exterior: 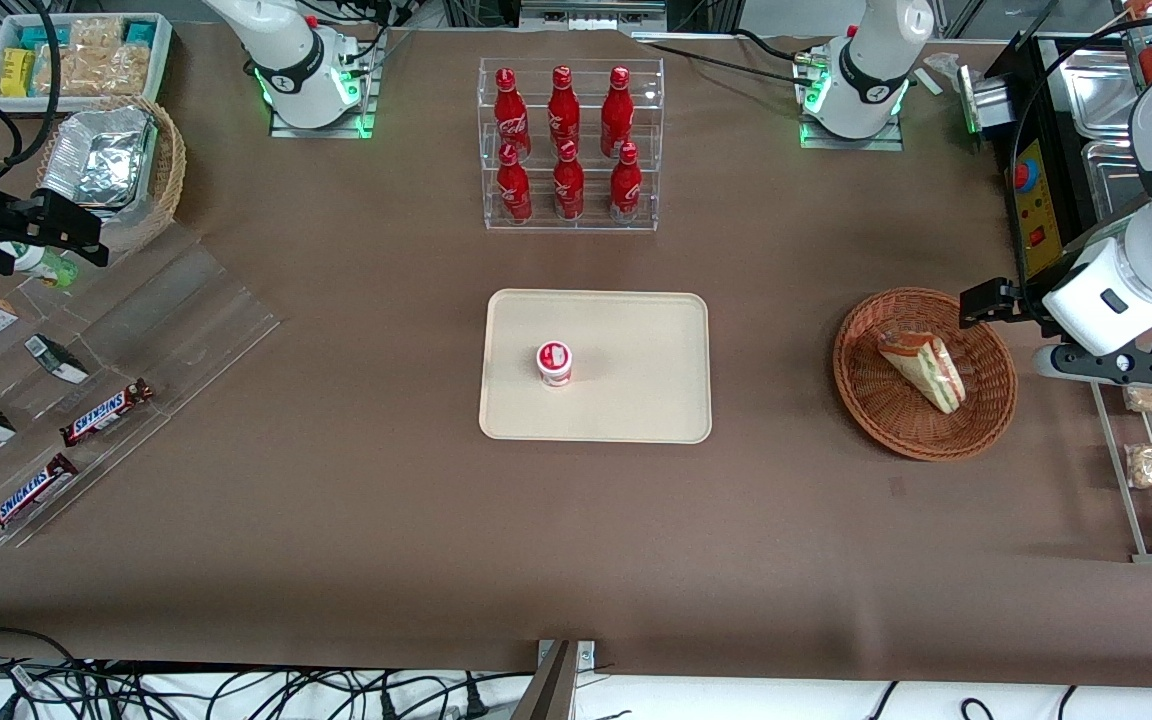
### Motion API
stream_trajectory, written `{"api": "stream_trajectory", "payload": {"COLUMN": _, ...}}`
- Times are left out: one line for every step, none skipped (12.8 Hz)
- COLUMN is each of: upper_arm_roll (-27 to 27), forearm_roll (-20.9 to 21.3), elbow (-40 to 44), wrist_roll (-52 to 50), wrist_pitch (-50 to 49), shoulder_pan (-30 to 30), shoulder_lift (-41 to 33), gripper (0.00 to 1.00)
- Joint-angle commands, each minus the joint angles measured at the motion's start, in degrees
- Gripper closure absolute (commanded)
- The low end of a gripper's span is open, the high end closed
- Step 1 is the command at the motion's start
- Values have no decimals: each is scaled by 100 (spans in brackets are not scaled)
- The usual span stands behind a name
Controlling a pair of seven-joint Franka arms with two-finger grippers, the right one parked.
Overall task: Place sandwich from basket to tray
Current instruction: 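Lower the open left gripper over the wrapped sandwich in the wicker basket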
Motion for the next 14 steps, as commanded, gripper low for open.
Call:
{"api": "stream_trajectory", "payload": {"upper_arm_roll": 16, "forearm_roll": -67, "elbow": 176, "wrist_roll": 126, "wrist_pitch": -189, "shoulder_pan": -47, "shoulder_lift": 62, "gripper": 0}}
{"api": "stream_trajectory", "payload": {"upper_arm_roll": 8, "forearm_roll": -66, "elbow": 184, "wrist_roll": 108, "wrist_pitch": -189, "shoulder_pan": -56, "shoulder_lift": 62, "gripper": 0}}
{"api": "stream_trajectory", "payload": {"upper_arm_roll": 16, "forearm_roll": -49, "elbow": 184, "wrist_roll": 99, "wrist_pitch": -189, "shoulder_pan": -56, "shoulder_lift": 62, "gripper": 0}}
{"api": "stream_trajectory", "payload": {"upper_arm_roll": 25, "forearm_roll": -40, "elbow": 184, "wrist_roll": 82, "wrist_pitch": -198, "shoulder_pan": -56, "shoulder_lift": 62, "gripper": 0}}
{"api": "stream_trajectory", "payload": {"upper_arm_roll": 16, "forearm_roll": 65, "elbow": 167, "wrist_roll": 73, "wrist_pitch": -198, "shoulder_pan": -30, "shoulder_lift": 62, "gripper": 0}}
{"api": "stream_trajectory", "payload": {"upper_arm_roll": 8, "forearm_roll": 153, "elbow": 106, "wrist_roll": 55, "wrist_pitch": -207, "shoulder_pan": -4, "shoulder_lift": 71, "gripper": 0}}
{"api": "stream_trajectory", "payload": {"upper_arm_roll": 16, "forearm_roll": 162, "elbow": 36, "wrist_roll": -93, "wrist_pitch": -311, "shoulder_pan": 31, "shoulder_lift": 106, "gripper": 0}}
{"api": "stream_trajectory", "payload": {"upper_arm_roll": 25, "forearm_roll": 162, "elbow": -61, "wrist_roll": -390, "wrist_pitch": -321, "shoulder_pan": 66, "shoulder_lift": 124, "gripper": 0}}
{"api": "stream_trajectory", "payload": {"upper_arm_roll": 25, "forearm_roll": 171, "elbow": -71, "wrist_roll": -732, "wrist_pitch": -312, "shoulder_pan": 84, "shoulder_lift": 167, "gripper": 0}}
{"api": "stream_trajectory", "payload": {"upper_arm_roll": 34, "forearm_roll": 180, "elbow": -88, "wrist_roll": -1214, "wrist_pitch": -216, "shoulder_pan": 93, "shoulder_lift": 272, "gripper": 0}}
{"api": "stream_trajectory", "payload": {"upper_arm_roll": 25, "forearm_roll": 363, "elbow": -271, "wrist_roll": -1715, "wrist_pitch": 20, "shoulder_pan": 93, "shoulder_lift": 273, "gripper": 0}}
{"api": "stream_trajectory", "payload": {"upper_arm_roll": 16, "forearm_roll": 538, "elbow": -525, "wrist_roll": -2086, "wrist_pitch": 326, "shoulder_pan": 76, "shoulder_lift": 256, "gripper": 0}}
{"api": "stream_trajectory", "payload": {"upper_arm_roll": 16, "forearm_roll": 575, "elbow": -797, "wrist_roll": -2446, "wrist_pitch": 634, "shoulder_pan": 67, "shoulder_lift": 247, "gripper": 0}}
{"api": "stream_trajectory", "payload": {"upper_arm_roll": 25, "forearm_roll": 575, "elbow": -1061, "wrist_roll": -2832, "wrist_pitch": 933, "shoulder_pan": 67, "shoulder_lift": 229, "gripper": 0}}
